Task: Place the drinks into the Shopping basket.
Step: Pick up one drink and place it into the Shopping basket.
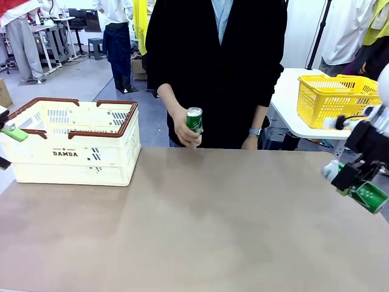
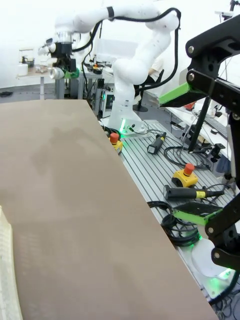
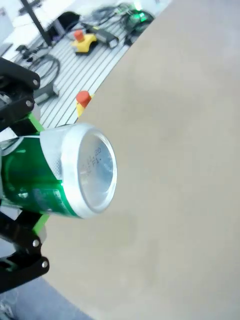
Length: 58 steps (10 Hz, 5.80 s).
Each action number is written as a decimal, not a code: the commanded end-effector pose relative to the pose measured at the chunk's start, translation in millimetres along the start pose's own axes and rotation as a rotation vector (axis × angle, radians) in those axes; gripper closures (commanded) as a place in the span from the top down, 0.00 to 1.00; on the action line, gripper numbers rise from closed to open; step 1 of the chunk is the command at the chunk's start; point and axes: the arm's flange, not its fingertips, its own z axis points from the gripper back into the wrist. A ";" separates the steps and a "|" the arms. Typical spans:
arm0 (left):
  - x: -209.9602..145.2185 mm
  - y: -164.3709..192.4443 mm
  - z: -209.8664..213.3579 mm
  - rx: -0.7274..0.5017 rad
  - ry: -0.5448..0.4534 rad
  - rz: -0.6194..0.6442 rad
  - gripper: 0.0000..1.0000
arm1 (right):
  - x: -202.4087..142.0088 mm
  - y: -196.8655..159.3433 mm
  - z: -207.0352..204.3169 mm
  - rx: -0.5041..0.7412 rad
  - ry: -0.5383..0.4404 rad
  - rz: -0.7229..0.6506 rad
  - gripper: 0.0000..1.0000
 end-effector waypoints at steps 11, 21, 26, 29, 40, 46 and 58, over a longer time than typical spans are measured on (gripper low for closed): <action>-2.3 -0.6 0.1 -0.013 -0.001 0.001 1.00 | 136.8 217.2 -66.1 0.089 -0.198 -0.152 0.00; -2.3 -0.6 0.1 -0.013 -0.001 0.001 1.00 | -74.7 0.4 -17.0 0.191 -0.315 -0.860 0.00; -2.3 -0.6 0.1 -0.013 -0.001 0.001 1.00 | 125.2 178.4 -61.0 0.000 -0.131 -0.482 0.00; -2.3 -0.6 0.1 -0.013 -0.001 0.001 1.00 | 205.9 268.6 -133.5 -0.098 -0.086 -0.527 0.00; -2.3 -0.6 0.1 -0.013 -0.001 0.001 1.00 | 248.2 241.6 -232.3 -0.108 0.062 -0.110 0.00; -2.3 -0.6 0.1 -0.013 -0.001 0.001 1.00 | 255.5 236.4 -256.3 -0.006 0.049 -0.147 1.00; -2.3 -0.6 0.1 -0.013 -0.001 0.001 1.00 | 236.6 222.4 -219.6 -0.027 -0.017 -0.189 1.00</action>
